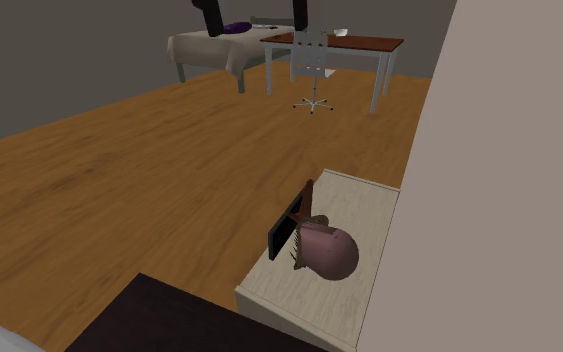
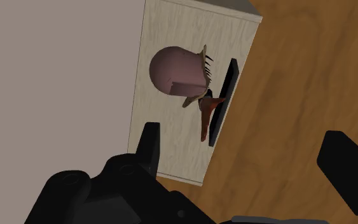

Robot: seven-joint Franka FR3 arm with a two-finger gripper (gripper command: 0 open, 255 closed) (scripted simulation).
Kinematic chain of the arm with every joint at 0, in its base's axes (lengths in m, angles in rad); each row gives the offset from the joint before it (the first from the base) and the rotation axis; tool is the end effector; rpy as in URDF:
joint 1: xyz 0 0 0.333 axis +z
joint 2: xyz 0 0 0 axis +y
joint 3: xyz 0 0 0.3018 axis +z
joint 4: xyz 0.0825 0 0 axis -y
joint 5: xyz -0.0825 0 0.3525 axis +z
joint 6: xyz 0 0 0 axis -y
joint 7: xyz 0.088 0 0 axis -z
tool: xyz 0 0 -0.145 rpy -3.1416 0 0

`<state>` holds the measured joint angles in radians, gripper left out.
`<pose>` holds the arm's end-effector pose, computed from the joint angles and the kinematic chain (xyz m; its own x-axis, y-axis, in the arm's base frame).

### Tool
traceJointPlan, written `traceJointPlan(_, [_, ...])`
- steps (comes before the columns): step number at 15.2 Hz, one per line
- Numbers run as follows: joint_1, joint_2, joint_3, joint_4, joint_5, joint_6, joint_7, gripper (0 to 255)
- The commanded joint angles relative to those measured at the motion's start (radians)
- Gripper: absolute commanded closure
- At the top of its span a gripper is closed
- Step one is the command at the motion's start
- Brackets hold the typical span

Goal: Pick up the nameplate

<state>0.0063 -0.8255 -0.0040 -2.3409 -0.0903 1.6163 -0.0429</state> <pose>0.2837 -0.0124 0.5653 0.9940 0.0501 0.0967 0.0412 -0.9950 0.0914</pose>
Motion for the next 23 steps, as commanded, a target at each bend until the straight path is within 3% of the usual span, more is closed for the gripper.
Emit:
traceJointPlan(1, [0.0, 0.0, 0.0, 0.0, 0.0, 0.0, 0.0, 0])
traceJointPlan(12, [-0.004, 0.217, 0.024, -0.184, 0.017, 0.371, 0.094, 0])
traceJointPlan(23, [-0.013, 0.598, 0.051, -0.2, 0.011, 0.738, 0.191, 0])
